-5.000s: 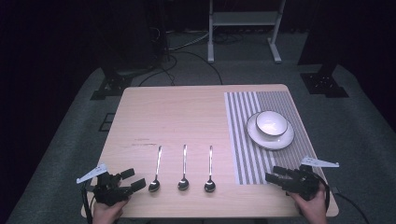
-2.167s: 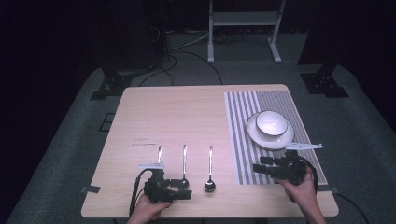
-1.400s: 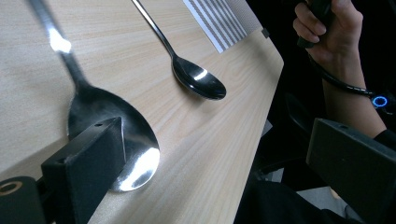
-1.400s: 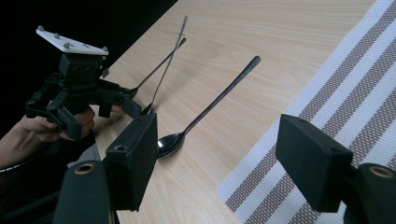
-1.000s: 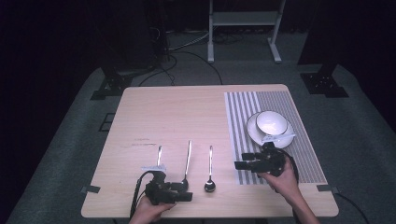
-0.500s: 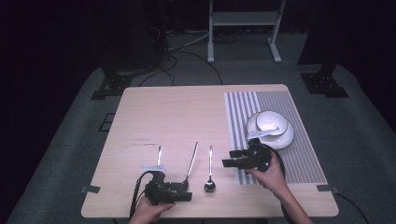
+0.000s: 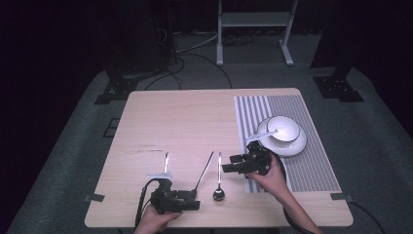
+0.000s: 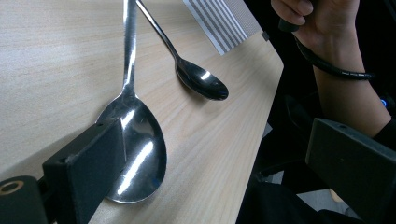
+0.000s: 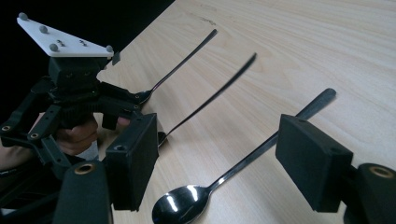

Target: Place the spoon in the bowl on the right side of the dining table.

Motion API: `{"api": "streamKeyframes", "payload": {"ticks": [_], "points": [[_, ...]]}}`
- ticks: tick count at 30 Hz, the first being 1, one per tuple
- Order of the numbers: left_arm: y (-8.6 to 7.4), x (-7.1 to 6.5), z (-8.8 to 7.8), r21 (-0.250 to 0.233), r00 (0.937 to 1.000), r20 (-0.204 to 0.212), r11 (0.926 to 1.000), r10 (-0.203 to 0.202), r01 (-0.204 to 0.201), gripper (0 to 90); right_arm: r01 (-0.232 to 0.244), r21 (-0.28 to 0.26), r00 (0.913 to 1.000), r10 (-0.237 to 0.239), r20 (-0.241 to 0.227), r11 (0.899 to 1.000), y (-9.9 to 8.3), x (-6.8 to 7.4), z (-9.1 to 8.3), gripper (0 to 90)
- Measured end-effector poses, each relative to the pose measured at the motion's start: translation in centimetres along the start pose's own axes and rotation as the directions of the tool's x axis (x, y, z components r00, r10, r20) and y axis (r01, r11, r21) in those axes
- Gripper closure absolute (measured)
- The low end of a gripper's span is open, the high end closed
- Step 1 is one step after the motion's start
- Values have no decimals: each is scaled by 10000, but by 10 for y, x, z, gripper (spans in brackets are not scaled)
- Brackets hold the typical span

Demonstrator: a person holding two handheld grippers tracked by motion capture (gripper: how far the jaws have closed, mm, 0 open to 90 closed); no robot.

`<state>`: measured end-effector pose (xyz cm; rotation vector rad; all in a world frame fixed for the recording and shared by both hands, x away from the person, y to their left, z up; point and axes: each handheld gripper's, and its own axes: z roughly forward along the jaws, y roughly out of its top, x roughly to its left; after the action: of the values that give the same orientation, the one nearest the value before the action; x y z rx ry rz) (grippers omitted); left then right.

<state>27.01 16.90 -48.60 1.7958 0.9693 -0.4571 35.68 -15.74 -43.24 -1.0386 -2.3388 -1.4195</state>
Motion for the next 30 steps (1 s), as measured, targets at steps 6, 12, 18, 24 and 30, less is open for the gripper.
{"api": "streamKeyframes", "payload": {"ticks": [6, 12, 18, 24, 30], "points": [[0, 0, 0, -5, 10000, -7, 10000, 20, -20, 34, 18, 139, 10000, -17, -37, 9999, 5, 0, 12, 287], [0, 0, 0, -7, 10000, -8, 10000, 5, -5, 34, -37, 188, 10000, 39, -84, 9998, 9, -1, 19, 287], [0, 1, 0, -40, 10000, 2, 10000, 1, -1, 34, -97, 280, 9999, 99, -79, 9996, 13, -4, 26, 287], [0, 1, 0, -46, 10000, -8, 10000, 28, -28, 34, -143, 379, 9999, 144, -29, 9992, 14, -6, 33, 301], [0, 1, 0, -38, 10000, 2, 10000, 8, -8, 38, -243, 389, 9997, 246, -93, 9989, 14, -8, 40, 327]]}}
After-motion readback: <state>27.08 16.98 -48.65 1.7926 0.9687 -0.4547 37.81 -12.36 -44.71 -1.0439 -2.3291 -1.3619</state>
